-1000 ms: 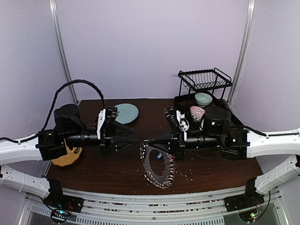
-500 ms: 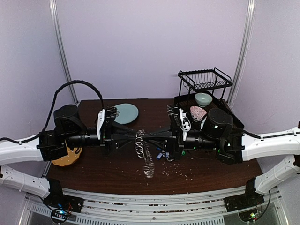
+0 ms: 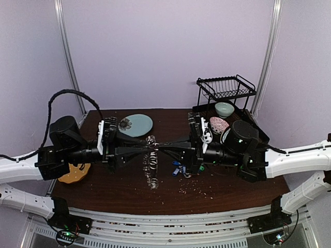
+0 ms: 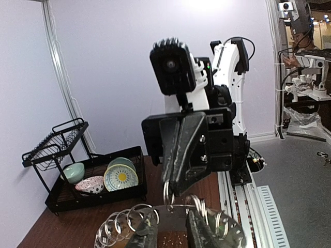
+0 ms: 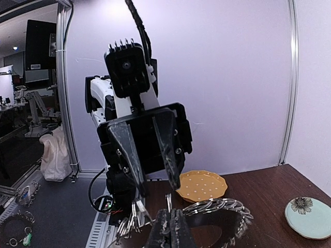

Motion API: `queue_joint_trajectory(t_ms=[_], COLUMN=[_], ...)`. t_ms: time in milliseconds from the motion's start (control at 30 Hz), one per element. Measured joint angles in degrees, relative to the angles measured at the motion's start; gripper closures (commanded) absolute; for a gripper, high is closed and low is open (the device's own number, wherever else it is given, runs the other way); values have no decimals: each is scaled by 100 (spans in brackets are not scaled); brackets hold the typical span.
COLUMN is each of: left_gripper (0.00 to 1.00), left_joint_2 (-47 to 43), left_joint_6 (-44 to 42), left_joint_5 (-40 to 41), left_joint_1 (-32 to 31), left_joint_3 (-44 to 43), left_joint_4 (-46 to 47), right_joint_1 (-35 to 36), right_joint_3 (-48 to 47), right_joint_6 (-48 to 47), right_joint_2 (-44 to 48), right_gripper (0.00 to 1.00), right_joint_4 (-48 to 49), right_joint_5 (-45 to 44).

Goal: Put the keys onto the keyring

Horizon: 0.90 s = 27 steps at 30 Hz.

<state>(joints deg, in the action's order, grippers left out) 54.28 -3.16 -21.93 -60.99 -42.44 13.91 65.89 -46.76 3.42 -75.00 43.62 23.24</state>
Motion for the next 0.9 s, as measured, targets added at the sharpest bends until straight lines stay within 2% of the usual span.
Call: queue_joint_trajectory(t_ms=[267, 433, 633, 733, 900], left_gripper=[73, 72, 79, 86, 87], left_joint_2=[-446, 157, 586, 584, 584], left_joint_6=[-236, -114, 74, 111, 157], left_joint_5=[273, 247, -98, -164, -166], left_joint_1=[0, 2, 0, 0, 0], left_joint_3=[17, -494, -595, -595, -592], left_joint_4=[101, -251, -391, -402, -415], right_joint_1=[0, 0, 0, 2, 0], right_joint_3=[4, 4, 4, 31, 33], right_joint_6=[-9, -26, -28, -26, -26], right_joint_2=[-24, -26, -35, -35, -35], right_gripper=[100, 100, 100, 100, 100], right_joint_4=[68, 66, 26, 11, 22], right_joint_5=[-2, -9, -42, -57, -105])
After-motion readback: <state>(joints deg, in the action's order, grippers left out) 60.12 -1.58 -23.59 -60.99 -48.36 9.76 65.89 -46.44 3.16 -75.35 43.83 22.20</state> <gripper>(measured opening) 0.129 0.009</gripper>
